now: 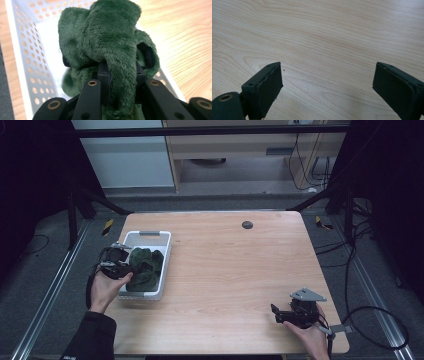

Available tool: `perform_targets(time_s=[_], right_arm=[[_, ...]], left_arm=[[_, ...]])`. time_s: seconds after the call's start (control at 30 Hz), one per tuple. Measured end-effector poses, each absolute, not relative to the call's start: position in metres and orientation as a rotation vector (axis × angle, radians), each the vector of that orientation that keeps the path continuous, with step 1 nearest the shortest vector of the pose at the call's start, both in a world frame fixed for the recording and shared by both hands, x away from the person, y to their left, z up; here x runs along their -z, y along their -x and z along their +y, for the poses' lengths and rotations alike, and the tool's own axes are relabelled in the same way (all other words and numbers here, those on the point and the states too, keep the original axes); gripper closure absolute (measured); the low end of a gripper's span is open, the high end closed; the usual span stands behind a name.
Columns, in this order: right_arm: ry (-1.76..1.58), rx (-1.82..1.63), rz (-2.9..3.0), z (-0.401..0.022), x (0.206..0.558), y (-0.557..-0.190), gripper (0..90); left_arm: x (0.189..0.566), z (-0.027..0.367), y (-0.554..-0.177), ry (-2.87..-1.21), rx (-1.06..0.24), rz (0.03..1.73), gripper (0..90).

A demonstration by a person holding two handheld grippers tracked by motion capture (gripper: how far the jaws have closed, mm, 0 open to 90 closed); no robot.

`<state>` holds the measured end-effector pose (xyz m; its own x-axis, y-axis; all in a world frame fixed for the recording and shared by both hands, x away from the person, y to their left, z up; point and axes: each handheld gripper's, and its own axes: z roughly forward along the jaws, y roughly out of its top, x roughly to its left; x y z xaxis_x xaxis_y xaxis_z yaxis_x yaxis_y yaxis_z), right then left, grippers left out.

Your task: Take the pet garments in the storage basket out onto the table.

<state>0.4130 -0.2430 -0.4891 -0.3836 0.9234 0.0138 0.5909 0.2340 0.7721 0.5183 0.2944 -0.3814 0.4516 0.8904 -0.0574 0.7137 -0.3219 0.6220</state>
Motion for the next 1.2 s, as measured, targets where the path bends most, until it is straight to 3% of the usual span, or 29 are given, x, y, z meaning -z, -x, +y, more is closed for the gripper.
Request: perform_targets(time_s=[0.6, 1.2], right_arm=[[-1.387, -0.987, 2.061, -0.243, 0.489, -0.413, 8.6], [-1.363, -0.992, 2.035, -0.245, 0.487, -0.412, 8.1]], left_arm=[[0.333, 0.301, -0.502, -2.043, -0.472, 1.280, 75.9], [0.297, 0.276, -0.476, -2.058, -0.492, 1.134, 75.8]])
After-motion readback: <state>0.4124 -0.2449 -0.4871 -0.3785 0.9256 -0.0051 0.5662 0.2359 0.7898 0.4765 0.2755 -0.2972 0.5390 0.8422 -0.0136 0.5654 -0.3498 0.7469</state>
